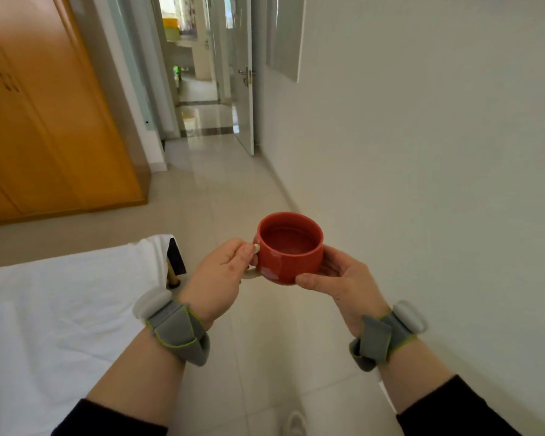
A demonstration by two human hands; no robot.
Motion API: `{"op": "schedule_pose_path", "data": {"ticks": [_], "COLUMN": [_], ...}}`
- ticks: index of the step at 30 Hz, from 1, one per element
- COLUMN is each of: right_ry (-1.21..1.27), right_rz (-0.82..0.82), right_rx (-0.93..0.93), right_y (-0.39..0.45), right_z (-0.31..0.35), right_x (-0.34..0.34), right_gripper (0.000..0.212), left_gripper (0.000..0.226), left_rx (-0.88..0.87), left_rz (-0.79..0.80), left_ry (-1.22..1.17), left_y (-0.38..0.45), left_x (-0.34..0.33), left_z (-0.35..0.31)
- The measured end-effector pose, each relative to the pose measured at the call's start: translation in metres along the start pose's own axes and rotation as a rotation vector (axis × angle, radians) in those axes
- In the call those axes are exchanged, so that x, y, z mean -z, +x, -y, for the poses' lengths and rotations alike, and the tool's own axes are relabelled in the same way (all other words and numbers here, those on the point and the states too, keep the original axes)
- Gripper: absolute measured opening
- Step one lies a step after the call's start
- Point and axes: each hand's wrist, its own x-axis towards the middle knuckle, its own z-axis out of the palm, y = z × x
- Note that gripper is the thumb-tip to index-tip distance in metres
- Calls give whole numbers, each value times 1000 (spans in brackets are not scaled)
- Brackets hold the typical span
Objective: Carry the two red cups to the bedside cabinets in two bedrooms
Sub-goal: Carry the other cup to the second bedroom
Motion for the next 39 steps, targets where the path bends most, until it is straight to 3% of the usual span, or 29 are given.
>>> {"op": "schedule_pose_path", "data": {"ticks": [10, 14, 30, 39], "right_ry": [-34, -42, 5, -29], "right_rz": [107, 148, 108, 131], "right_rx": [23, 16, 19, 20], "right_y": [220, 304, 613, 795], "right_z": [4, 1, -23, -35], "right_x": [-1, -15, -124, -139], "right_gripper": [64, 57, 63, 58], "left_gripper": [30, 29, 29, 29], "left_rx": [50, 60, 40, 67], "left_rz": [-123, -160, -113, -158], "left_ry": [-32, -58, -6, -7], "left_y": [193, 267, 567, 738], "left_x": [19, 36, 168, 194], "left_z": [25, 39, 112, 153]}}
